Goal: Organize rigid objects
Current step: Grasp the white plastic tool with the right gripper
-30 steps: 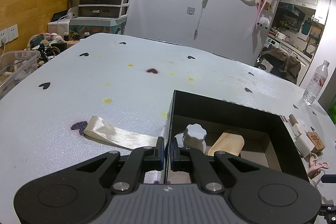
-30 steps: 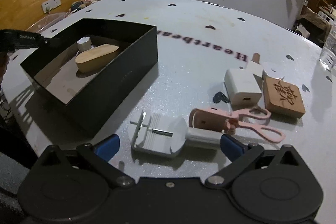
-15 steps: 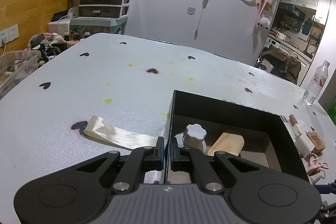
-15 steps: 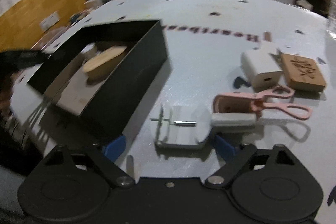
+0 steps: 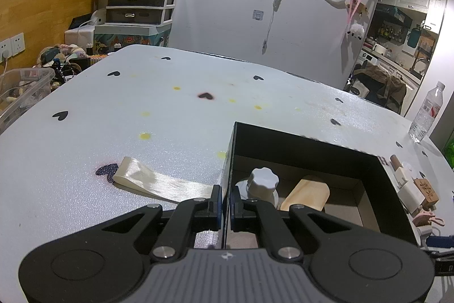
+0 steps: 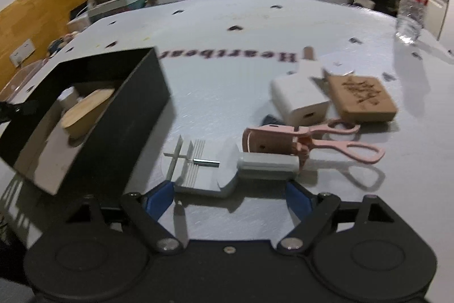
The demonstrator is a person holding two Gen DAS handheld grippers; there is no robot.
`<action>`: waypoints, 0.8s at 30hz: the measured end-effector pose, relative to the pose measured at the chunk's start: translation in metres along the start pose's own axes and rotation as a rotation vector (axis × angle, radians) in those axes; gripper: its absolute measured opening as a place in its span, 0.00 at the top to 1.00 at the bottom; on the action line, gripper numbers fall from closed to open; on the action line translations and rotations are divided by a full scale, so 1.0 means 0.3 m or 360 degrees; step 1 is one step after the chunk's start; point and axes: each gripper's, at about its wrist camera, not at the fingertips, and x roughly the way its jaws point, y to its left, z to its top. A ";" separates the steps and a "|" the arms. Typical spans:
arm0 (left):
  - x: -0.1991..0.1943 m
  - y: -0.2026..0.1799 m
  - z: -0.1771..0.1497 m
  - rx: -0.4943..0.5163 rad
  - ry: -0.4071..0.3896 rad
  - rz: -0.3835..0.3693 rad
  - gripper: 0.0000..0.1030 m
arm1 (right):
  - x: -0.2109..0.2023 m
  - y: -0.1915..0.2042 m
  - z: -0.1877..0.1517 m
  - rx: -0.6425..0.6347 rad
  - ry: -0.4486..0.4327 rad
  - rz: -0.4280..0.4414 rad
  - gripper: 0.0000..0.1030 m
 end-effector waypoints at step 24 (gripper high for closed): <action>-0.004 -0.003 -0.003 -0.0013 -0.0007 -0.0017 0.95 | 0.020 0.060 0.032 -0.0114 -0.0063 0.0089 0.05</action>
